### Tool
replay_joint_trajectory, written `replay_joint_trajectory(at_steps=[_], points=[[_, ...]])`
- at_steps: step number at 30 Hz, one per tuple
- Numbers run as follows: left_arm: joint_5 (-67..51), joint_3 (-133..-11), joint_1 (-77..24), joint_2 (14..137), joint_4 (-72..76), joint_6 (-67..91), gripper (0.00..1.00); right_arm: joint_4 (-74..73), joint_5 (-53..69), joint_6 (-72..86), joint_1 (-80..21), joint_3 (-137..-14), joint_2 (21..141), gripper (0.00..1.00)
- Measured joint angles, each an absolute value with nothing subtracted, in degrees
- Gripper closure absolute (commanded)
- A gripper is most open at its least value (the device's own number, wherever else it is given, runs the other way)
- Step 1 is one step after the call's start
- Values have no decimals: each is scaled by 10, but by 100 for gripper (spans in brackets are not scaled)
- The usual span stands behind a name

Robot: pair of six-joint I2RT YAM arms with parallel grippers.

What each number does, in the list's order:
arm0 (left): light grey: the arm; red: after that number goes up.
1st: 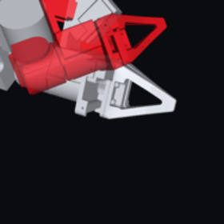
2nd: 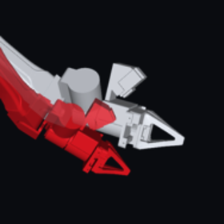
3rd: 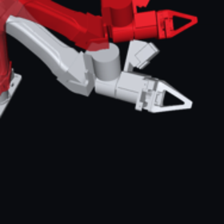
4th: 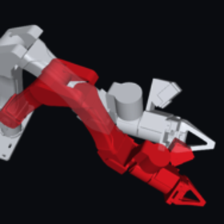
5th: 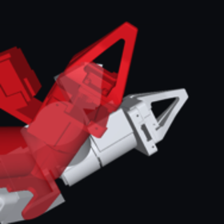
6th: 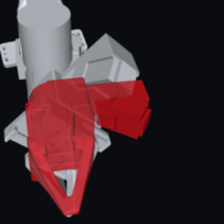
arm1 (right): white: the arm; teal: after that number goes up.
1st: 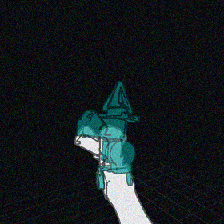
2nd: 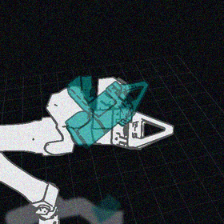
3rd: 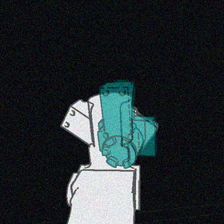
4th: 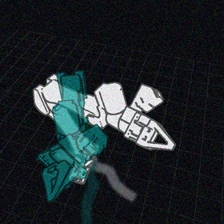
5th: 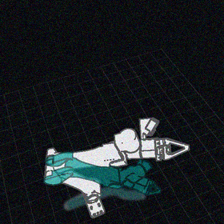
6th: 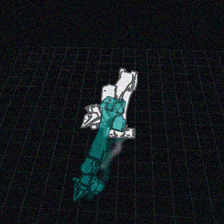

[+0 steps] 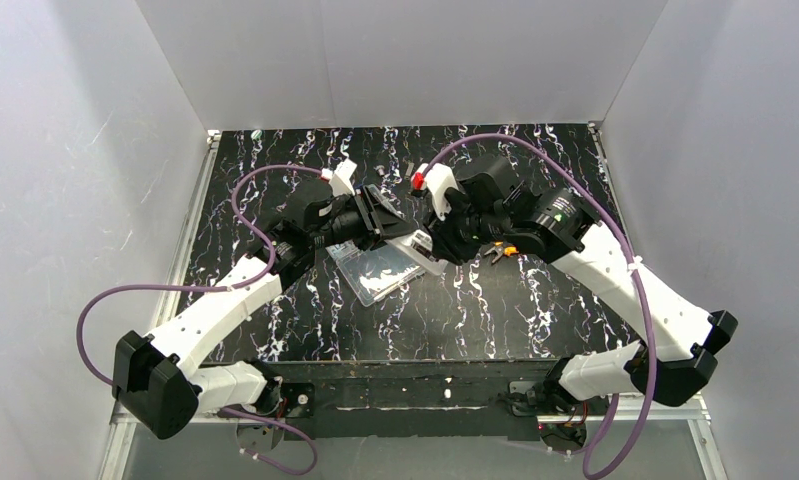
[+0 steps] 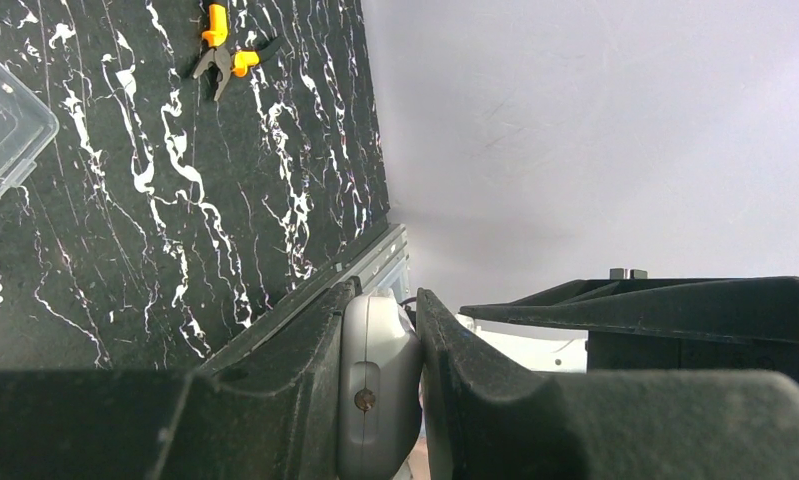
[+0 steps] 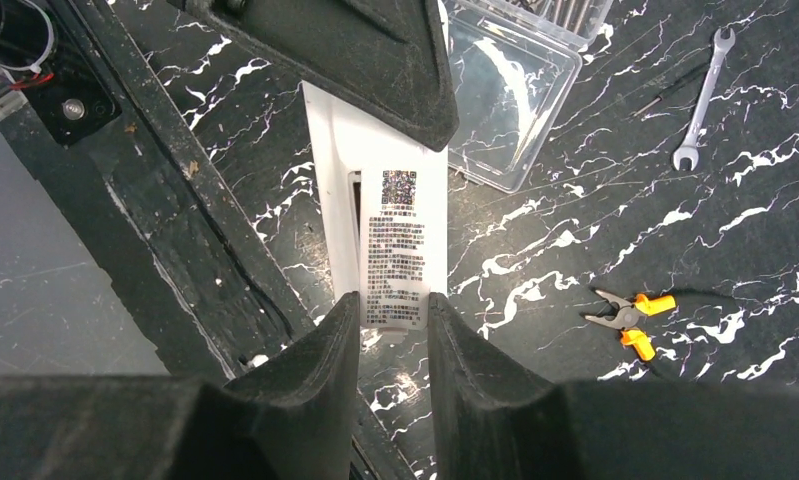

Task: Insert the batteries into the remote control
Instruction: Load the battery cover into the remote control.

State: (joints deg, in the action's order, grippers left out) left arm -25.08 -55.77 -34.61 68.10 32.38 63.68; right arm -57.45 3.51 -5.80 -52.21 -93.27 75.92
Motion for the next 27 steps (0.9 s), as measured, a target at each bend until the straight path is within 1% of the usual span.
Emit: replay_joint_trajectory(at_steps=[27], points=[[-251, -550, -346, 680, 325, 635, 100, -586, 53, -49, -523, -912, 771, 69]])
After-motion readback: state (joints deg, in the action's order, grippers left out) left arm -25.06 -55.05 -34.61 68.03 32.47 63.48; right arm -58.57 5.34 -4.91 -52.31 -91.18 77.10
